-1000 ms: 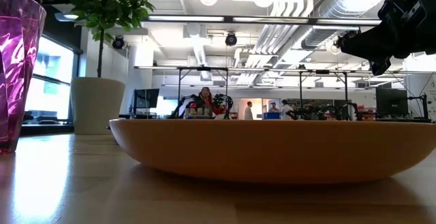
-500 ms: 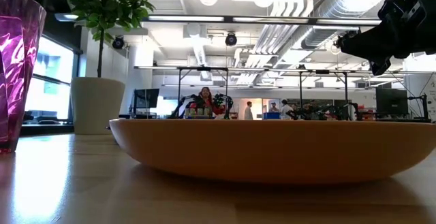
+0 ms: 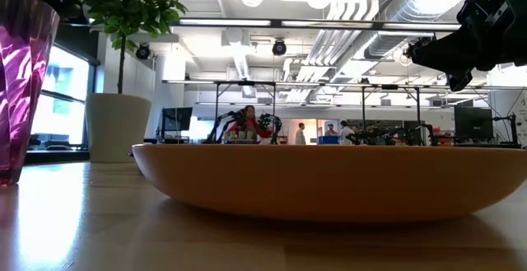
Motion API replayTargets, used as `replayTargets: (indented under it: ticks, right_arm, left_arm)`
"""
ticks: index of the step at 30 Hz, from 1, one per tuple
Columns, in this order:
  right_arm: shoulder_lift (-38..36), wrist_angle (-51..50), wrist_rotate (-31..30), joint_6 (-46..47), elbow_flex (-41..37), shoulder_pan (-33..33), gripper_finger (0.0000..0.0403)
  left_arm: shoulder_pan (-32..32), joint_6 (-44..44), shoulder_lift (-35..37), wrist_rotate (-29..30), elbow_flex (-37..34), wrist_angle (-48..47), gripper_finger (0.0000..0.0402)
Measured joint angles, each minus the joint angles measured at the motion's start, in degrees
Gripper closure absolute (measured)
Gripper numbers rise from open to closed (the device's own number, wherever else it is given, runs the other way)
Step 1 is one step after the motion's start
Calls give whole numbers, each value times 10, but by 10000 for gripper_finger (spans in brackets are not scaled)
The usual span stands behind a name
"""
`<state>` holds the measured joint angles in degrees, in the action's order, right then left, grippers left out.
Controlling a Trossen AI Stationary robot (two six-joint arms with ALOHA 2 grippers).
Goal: Pick and place plate/cup/fork/spoon on tray
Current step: Put the violet glass on the blue serving tray
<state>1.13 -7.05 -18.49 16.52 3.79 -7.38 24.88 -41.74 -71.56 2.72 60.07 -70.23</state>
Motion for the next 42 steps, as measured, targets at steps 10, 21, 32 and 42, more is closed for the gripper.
replayTargets:
  ticks: [10,21,32,42]
  right_arm:
    - [0,0,0,0,0,0,340]
    - [0,0,0,0,0,0,340]
    - [0,0,0,0,0,0,340]
    - [0,0,0,-1,0,0,340]
  left_arm:
    - [0,9,-6,-5,0,1,394]
    - [-5,-46,-5,1,0,20,396]
    - [-47,-109,-5,111,74,28,398]
    - [-165,-114,-7,235,152,45,398]
